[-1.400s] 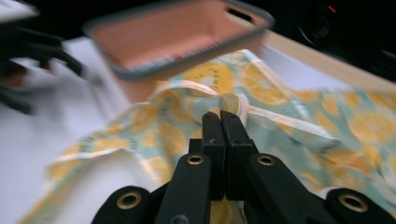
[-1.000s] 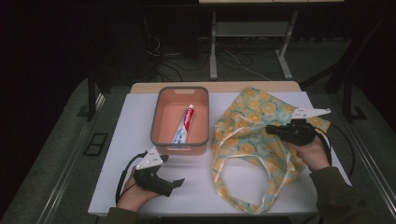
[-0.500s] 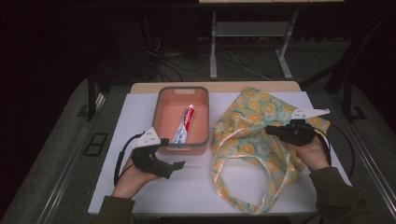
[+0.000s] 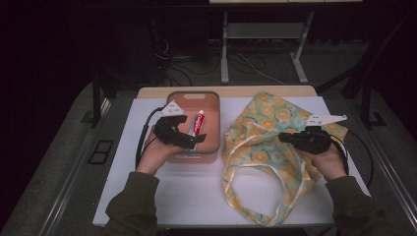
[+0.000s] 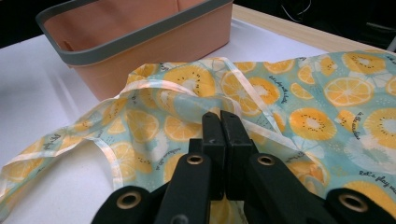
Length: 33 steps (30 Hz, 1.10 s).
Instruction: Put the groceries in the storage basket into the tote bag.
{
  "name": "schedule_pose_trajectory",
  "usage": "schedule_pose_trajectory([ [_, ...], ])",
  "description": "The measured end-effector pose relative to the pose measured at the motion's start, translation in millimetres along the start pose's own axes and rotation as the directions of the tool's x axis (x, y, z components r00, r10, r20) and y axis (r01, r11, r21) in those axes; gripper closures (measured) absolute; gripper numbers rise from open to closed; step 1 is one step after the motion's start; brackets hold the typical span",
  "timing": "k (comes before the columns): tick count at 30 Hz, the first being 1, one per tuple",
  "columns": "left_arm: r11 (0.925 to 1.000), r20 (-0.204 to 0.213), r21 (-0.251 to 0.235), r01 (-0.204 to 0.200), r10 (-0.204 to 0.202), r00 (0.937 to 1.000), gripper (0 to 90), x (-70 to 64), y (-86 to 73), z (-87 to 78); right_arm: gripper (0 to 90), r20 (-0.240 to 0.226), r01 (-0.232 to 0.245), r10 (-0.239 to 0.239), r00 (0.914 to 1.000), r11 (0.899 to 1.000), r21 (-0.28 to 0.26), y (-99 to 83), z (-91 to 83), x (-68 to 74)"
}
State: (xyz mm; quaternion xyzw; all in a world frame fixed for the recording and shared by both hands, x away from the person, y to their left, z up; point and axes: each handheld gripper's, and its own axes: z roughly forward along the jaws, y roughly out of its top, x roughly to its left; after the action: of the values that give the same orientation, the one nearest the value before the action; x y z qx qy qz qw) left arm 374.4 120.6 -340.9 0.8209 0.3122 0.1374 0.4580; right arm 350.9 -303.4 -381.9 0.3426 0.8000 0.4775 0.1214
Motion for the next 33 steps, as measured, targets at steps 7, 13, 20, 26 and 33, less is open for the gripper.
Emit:
schedule_pose_trajectory([
  [7, 0.998, -0.059, 0.058, 0.026, -0.022, 0.998, 6.9, 21.8, 9.2, 39.8, 89.2, -0.001, -0.001, 0.001, 1.0, 1.0, -0.003, -0.2, -0.8, -0.7],
  [13, 0.9878, -0.116, 0.145, 0.057, -0.04, 0.9924, 10.3, 39.1, 3.1, 70.1, 89.2, -0.004, 0.001, -0.001, 1.0, 1.0, -0.005, 0.1, -1.3, -0.5],
  [20, 0.9647, -0.161, 0.245, 0.095, -0.056, 0.9853, 11.6, 52.3, -12.9, 92.6, 89.2, -0.005, 0.003, -0.003, 1.0, 1.0, -0.01, 0.2, -2.1, 0.2],
  [26, 0.943, -0.185, 0.309, 0.124, -0.068, 0.9803, 13.9, 56.3, -18.0, 100.4, 89.2, -0.007, 0.003, -0.003, 1.0, 1.0, -0.013, 0.3, -2.6, 0.8],
  [33, 0.9075, -0.19, 0.393, 0.148, -0.078, 0.9788, 21.5, 57.7, -22.6, 108.9, 89.2, -0.005, 0.003, -0.004, 1.0, 1.0, -0.014, -0.1, -3.5, 0.8],
])
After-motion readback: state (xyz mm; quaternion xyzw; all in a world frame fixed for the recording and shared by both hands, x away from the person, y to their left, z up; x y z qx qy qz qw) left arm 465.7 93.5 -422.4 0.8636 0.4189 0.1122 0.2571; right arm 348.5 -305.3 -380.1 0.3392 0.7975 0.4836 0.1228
